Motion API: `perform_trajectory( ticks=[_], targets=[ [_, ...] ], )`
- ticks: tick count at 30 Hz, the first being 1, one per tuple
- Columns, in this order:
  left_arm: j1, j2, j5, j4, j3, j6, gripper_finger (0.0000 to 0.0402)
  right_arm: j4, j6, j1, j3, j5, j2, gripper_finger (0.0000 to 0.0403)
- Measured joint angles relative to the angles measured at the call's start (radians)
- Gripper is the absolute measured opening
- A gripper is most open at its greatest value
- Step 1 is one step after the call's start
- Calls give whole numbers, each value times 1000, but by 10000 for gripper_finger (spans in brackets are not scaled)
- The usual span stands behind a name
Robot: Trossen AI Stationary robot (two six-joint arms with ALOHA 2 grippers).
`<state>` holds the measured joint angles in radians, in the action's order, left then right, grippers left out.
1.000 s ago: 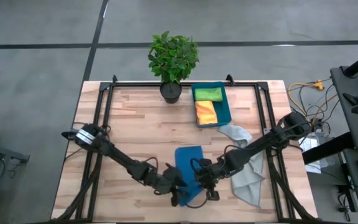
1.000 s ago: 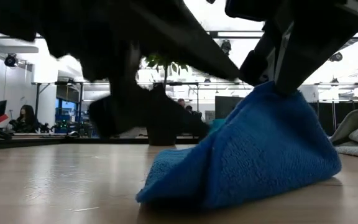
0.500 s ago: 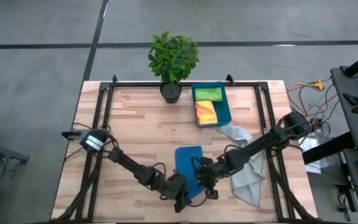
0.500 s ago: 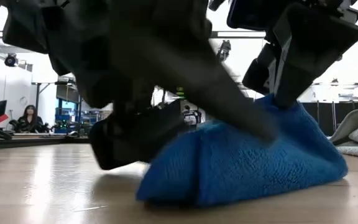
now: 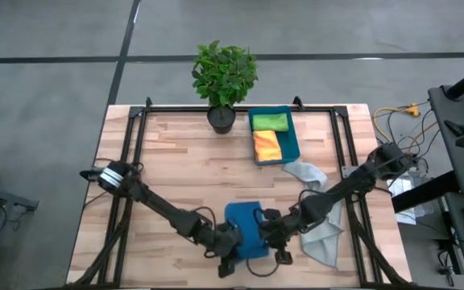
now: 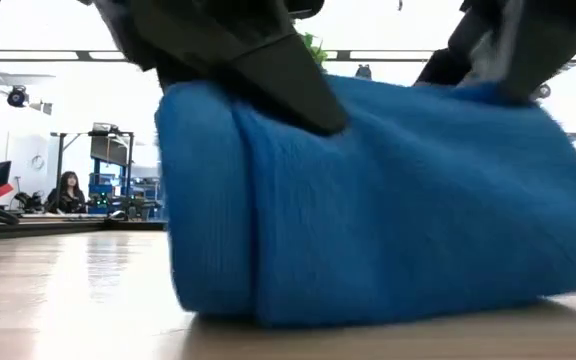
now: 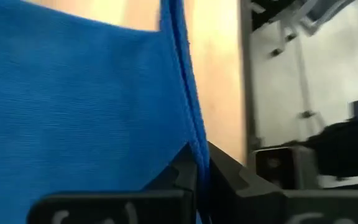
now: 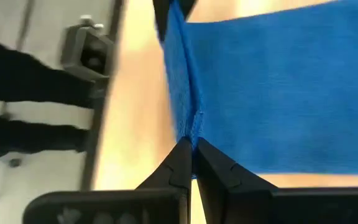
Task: Fold microfiber towels
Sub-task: Fold the blue microfiber towel
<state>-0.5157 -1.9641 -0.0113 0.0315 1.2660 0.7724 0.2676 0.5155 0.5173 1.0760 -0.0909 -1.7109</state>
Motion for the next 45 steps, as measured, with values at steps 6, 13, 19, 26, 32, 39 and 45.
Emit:
perform_trajectory(
  ticks=[6,13,19,26,32,39,45],
  targets=[
    [54,96,-7,-181,-13,-158,1,49,-45,-52,-1,66,2,8],
    [136,159,-17,-350,-17,-418,0,68,-62,-161,-2,66,2,8],
    [202,160,-23,-382,-37,-521,0,93,-82,-219,-4,66,1,8],
    [239,144,-28,-374,-48,-630,0,137,-116,-243,-27,69,1,8],
    [258,135,-29,-328,-71,-632,0,137,-120,-253,-54,98,0,9],
    [273,126,-29,-253,-113,-631,1,139,-132,-269,-63,153,0,9],
    [314,126,-28,-253,-116,-632,51,153,-132,-298,-64,215,5,37]
  ],
)
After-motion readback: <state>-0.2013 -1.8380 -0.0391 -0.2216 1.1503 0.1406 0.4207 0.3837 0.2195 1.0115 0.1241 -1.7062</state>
